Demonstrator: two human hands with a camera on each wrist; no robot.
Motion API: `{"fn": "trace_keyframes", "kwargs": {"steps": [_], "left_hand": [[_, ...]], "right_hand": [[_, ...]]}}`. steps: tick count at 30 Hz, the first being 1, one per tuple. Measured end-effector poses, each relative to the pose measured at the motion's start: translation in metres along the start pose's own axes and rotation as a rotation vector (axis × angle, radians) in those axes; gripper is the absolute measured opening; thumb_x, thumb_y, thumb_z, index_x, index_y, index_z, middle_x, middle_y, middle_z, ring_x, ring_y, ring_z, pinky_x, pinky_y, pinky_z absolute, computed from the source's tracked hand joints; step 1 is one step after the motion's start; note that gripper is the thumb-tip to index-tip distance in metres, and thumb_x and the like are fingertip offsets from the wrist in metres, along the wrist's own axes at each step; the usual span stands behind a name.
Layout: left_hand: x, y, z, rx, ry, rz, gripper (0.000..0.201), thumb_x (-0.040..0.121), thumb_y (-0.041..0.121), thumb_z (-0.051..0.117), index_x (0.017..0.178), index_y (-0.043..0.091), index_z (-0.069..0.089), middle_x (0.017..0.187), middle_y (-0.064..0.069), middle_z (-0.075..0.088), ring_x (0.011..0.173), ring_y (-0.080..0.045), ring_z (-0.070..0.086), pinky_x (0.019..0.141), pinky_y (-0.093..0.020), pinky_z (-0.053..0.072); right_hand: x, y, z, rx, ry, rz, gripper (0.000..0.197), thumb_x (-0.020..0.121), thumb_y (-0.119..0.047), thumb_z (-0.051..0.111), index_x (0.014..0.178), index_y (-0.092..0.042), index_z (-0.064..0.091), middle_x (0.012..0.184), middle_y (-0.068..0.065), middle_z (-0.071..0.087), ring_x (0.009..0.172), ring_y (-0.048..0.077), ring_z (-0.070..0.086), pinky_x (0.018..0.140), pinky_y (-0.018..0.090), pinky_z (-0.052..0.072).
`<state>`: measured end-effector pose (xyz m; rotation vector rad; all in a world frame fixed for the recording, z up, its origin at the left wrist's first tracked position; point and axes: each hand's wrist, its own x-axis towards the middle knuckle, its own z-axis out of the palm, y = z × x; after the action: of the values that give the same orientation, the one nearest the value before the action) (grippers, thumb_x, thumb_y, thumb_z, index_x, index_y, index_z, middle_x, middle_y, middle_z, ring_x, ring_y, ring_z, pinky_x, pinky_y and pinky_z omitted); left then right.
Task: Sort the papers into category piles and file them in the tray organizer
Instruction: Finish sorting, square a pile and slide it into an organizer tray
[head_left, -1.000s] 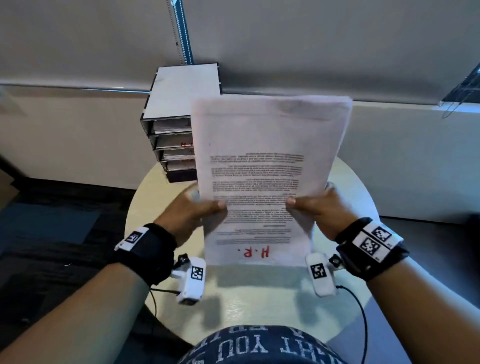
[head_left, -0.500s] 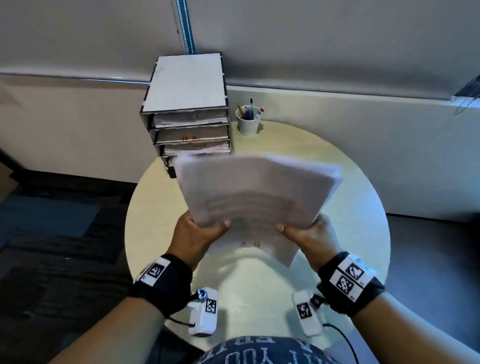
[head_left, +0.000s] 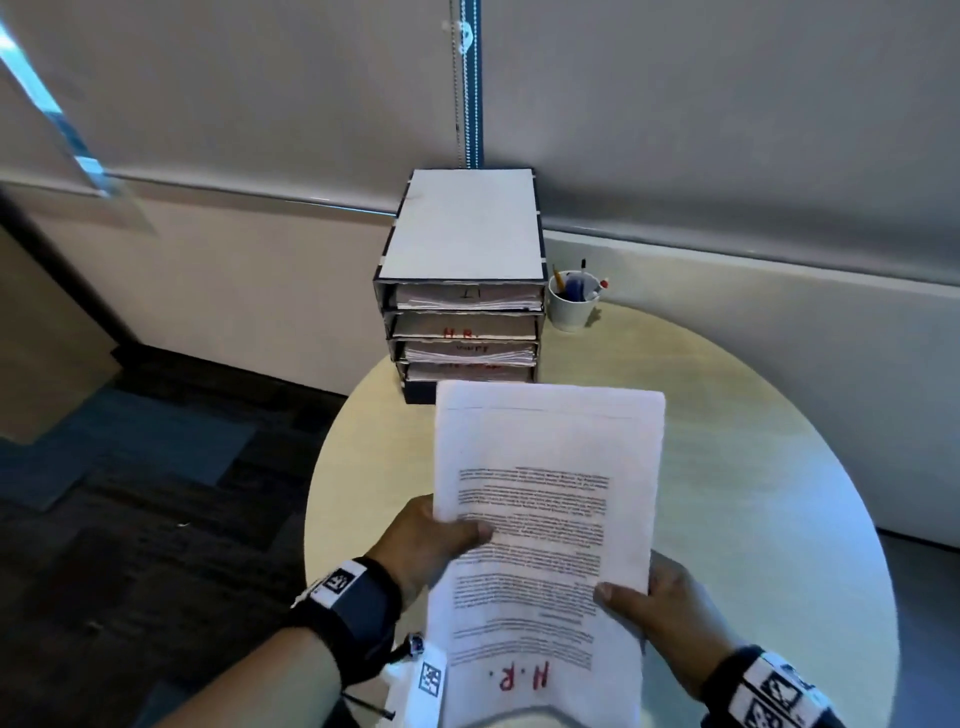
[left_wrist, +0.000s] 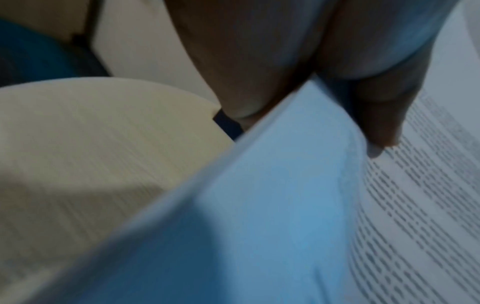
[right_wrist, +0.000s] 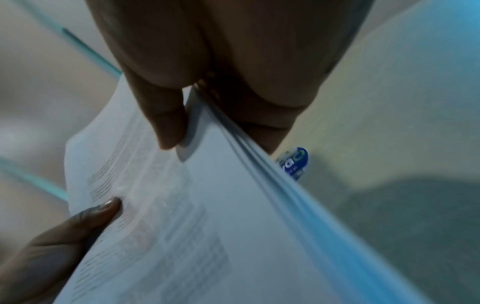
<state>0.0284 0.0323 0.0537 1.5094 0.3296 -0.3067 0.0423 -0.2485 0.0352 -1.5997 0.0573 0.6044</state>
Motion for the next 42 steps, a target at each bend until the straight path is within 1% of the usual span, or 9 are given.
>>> {"fn": "trace_keyframes", "kwargs": {"steps": [4, 8, 14, 18, 23, 30, 34, 37, 42], "left_hand": [[0.030, 0.003, -0.037, -0.261, 0.053, -0.076, 0.038, 0.085, 0.004, 0.074, 0.122, 0.002, 0.066, 0.119, -0.022, 0.068, 0.107, -0.043, 0.066, 0.097, -0.059, 0.050], [0.061, 0.003, -0.068, -0.292, 0.117, -0.134, 0.036, 0.090, 0.008, 0.068, 0.125, 0.005, 0.065, 0.122, -0.023, 0.067, 0.106, -0.043, 0.067, 0.097, -0.061, 0.048], [0.094, 0.021, -0.084, -0.273, 0.111, -0.163, 0.031, 0.097, 0.018, 0.060, 0.127, 0.011, 0.063, 0.118, -0.018, 0.070, 0.106, -0.040, 0.068, 0.097, -0.058, 0.050], [0.111, 0.034, -0.089, -0.245, 0.097, -0.169, 0.027, 0.100, 0.021, 0.055, 0.125, 0.013, 0.063, 0.114, -0.014, 0.072, 0.102, -0.035, 0.070, 0.089, -0.047, 0.055], [0.133, 0.043, -0.099, -0.272, 0.099, -0.153, 0.032, 0.101, 0.023, 0.053, 0.131, 0.013, 0.060, 0.122, -0.014, 0.069, 0.111, -0.037, 0.066, 0.102, -0.057, 0.047], [0.158, 0.069, -0.110, -0.306, 0.186, -0.105, 0.024, 0.100, 0.008, 0.049, 0.119, 0.005, 0.063, 0.117, -0.016, 0.071, 0.110, -0.039, 0.065, 0.101, -0.052, 0.049], [0.144, 0.055, -0.113, -0.384, 0.090, -0.159, 0.028, 0.099, 0.005, 0.049, 0.125, 0.005, 0.060, 0.124, -0.019, 0.067, 0.114, -0.040, 0.064, 0.105, -0.056, 0.045], [0.117, 0.043, -0.106, -0.498, -0.027, -0.232, 0.032, 0.094, 0.012, 0.054, 0.126, 0.012, 0.060, 0.124, -0.018, 0.067, 0.110, -0.036, 0.067, 0.092, -0.049, 0.056], [0.114, 0.046, -0.086, -0.758, -0.022, -0.247, 0.032, 0.082, 0.011, 0.061, 0.111, 0.000, 0.067, 0.106, -0.018, 0.071, 0.082, -0.027, 0.075, 0.063, -0.032, 0.061]], "right_hand": [[0.011, 0.006, 0.011, -0.026, -0.076, 0.113, 0.047, 0.071, -0.027, 0.080, 0.116, -0.022, 0.067, 0.108, 0.010, 0.074, 0.100, 0.035, 0.069, 0.086, 0.055, 0.055], [0.036, -0.005, 0.032, 0.084, -0.011, 0.213, 0.025, 0.094, -0.003, 0.058, 0.116, -0.014, 0.063, 0.097, 0.015, 0.075, 0.080, 0.035, 0.067, 0.058, 0.039, 0.055], [0.061, -0.020, 0.046, 0.252, 0.001, 0.249, 0.027, 0.095, 0.004, 0.051, 0.117, -0.008, 0.061, 0.102, 0.020, 0.073, 0.077, 0.032, 0.067, 0.046, 0.030, 0.051], [0.072, -0.025, 0.047, 0.317, -0.010, 0.233, 0.028, 0.095, 0.004, 0.052, 0.119, -0.006, 0.061, 0.105, 0.022, 0.072, 0.078, 0.032, 0.066, 0.046, 0.031, 0.051], [0.086, -0.029, 0.052, 0.305, 0.025, 0.191, 0.031, 0.095, 0.003, 0.053, 0.122, -0.009, 0.061, 0.108, 0.018, 0.072, 0.081, 0.031, 0.068, 0.050, 0.030, 0.053], [0.111, -0.052, 0.062, 0.329, 0.064, 0.138, 0.033, 0.096, 0.004, 0.049, 0.119, -0.018, 0.061, 0.109, 0.010, 0.074, 0.092, 0.030, 0.069, 0.052, 0.028, 0.055], [0.137, -0.066, 0.067, 0.349, 0.117, 0.160, 0.028, 0.096, 0.003, 0.049, 0.118, -0.011, 0.061, 0.106, 0.009, 0.075, 0.087, 0.024, 0.072, 0.053, 0.028, 0.055], [0.163, -0.083, 0.073, 0.372, 0.142, 0.165, 0.026, 0.096, 0.004, 0.049, 0.111, -0.011, 0.064, 0.103, 0.008, 0.076, 0.091, 0.026, 0.072, 0.057, 0.027, 0.058], [0.205, -0.117, 0.084, 0.434, 0.192, 0.170, 0.021, 0.094, 0.008, 0.051, 0.104, -0.007, 0.062, 0.097, 0.012, 0.075, 0.080, 0.024, 0.072, 0.054, 0.026, 0.058]]}}
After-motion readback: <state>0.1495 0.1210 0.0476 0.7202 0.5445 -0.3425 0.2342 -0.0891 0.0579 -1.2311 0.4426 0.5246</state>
